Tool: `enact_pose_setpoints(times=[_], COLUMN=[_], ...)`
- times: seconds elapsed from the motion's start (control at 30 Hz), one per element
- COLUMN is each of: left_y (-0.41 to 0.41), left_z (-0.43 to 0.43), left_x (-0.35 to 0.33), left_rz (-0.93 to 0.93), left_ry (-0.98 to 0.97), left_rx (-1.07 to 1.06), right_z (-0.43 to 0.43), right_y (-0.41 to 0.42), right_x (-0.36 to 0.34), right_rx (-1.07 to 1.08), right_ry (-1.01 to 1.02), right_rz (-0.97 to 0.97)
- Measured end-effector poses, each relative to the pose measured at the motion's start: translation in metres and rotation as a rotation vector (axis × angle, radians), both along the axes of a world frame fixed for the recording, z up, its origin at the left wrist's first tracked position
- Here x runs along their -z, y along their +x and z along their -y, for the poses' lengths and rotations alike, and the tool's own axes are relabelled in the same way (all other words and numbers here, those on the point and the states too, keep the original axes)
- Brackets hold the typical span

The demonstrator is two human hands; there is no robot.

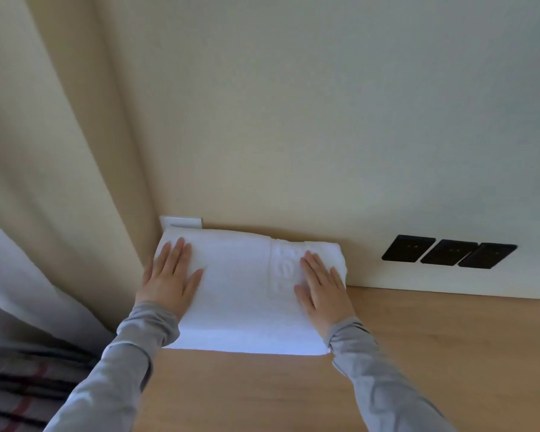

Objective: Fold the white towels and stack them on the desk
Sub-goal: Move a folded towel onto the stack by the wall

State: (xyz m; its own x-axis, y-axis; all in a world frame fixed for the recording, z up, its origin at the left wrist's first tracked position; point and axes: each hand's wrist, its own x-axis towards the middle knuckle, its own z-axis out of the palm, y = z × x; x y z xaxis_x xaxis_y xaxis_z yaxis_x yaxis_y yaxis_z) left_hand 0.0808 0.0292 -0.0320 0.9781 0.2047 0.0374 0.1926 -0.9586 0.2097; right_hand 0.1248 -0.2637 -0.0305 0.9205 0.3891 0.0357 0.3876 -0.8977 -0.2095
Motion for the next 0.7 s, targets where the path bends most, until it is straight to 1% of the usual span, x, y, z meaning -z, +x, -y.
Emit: enact_pose_setpoints(times=[0.1,0.17,0.27,0.43,0.57,0.7], left_y=[-0.002,0.0,0.004,0.008,0.001,-0.011], left_z=[0.019,0.037,0.073,0.147,0.216,0.303], left_x=[-0.017,-0.023,-0.035,-0.053,-0.07,-0.09], left_rz=[0.134,0.21,0.153,0.112,0.071,0.085], left_ry=[-0.065,-0.11,-0.078,-0.014,0.094,0.1], left_rx=[0.029,0.065,0.131,0.255,0.346,0.411], right_z=[0.007,0.013,0.027,0.074,0.14,0.228], right_y=[-0.005,-0.009,-0.014,-0.032,-0.056,-0.091], right_x=[-0.016,-0.028,-0.044,-0.06,-0.07,-0.085], right_rx=[-0.007,0.032,0.082,0.159,0.222,0.302], right_ry=[0.05,0.123,0.168,0.182,0.197,0.175], right_rz=[0.007,0.0,-0.015,0.102,0.16,0.211])
